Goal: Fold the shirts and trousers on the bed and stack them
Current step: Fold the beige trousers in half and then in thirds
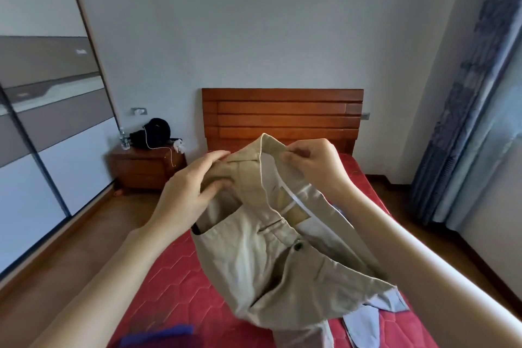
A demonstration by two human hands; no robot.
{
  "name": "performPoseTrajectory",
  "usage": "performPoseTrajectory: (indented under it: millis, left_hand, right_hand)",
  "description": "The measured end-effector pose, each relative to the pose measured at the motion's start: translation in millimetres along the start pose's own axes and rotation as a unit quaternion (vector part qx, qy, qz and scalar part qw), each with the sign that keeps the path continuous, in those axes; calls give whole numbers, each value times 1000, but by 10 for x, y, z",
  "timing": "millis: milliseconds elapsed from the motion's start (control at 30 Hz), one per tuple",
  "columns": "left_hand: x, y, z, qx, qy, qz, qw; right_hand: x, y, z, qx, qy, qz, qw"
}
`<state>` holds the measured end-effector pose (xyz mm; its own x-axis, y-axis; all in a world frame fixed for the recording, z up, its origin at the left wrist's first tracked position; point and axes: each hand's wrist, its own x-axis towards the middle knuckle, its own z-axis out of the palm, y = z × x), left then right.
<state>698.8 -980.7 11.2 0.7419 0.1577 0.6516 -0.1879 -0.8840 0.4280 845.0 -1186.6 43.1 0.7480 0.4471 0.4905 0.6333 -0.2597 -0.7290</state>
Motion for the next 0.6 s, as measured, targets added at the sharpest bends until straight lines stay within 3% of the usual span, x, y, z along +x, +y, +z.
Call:
performPoseTrajectory:
  millis: [133,233,367,467,600]
  left_hand:
    - [-17,256,78,119,20,121,985]
    - [42,444,231,145,90,170,971]
    - [227,604,373,132,165,163,964]
    - [415,698,466,135,164,119,970]
    - [630,699,584,125,171,71,975]
  right_hand:
    - [136,-238,-144,-1,5,-33,999]
    - [155,-297,-258,-9,-3,-60,998]
    - [66,-77,-415,-14,-15,-50,999]
    - [-78,216,-508,-15,-22,-27,999]
    - [-289,607,-695,-64,-114,41,991]
